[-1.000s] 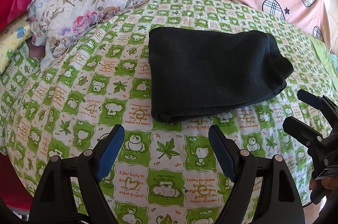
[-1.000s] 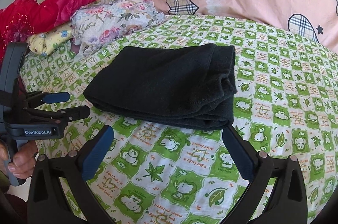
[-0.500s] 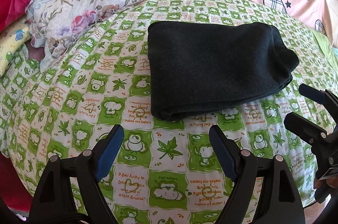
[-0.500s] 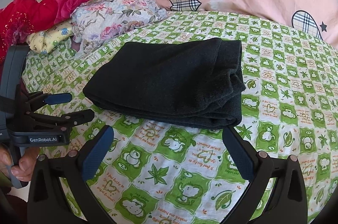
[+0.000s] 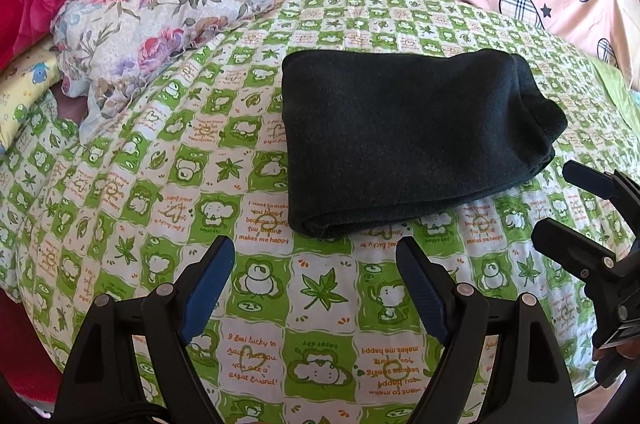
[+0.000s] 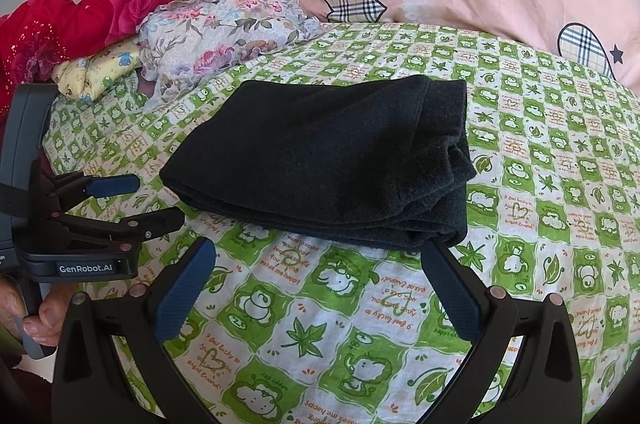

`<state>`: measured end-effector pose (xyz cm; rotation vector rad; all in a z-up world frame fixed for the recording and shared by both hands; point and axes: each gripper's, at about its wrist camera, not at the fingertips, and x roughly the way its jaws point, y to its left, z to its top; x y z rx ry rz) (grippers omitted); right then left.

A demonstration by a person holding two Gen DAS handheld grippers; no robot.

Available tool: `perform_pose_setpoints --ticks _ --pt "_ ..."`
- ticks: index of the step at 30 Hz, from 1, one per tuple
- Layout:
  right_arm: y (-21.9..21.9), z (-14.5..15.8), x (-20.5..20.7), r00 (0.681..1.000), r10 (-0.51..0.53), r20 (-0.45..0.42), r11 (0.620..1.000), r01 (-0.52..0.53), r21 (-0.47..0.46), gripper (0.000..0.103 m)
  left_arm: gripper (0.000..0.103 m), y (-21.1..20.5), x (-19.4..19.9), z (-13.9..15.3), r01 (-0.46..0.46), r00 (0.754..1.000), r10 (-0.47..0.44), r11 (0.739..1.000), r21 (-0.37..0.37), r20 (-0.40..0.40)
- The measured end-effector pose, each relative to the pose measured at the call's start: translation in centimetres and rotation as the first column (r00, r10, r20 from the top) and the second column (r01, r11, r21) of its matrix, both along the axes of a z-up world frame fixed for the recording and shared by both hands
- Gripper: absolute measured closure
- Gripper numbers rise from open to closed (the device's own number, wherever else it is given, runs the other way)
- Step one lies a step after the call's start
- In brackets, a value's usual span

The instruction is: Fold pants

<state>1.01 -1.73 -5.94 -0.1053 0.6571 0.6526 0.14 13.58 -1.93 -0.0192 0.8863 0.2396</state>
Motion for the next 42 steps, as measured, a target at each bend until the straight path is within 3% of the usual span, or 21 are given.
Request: perform_pose_setpoints --ticks 10,42 --pt "-0.3 1.1 -0.2 1.0 -0.005 0.022 0.999 0.004 0.035 0.001 0.02 -0.2 -0.3 0.9 0.005 0.999 -0.006 1.0 0.025 0.041" --pt "-0.2 1.4 -0.3 1.0 -0.004 0.025 0.999 0.003 0.044 0.001 0.019 -0.3 -0.4 1.2 0.012 0.999 -0.013 1.0 0.023 0.052"
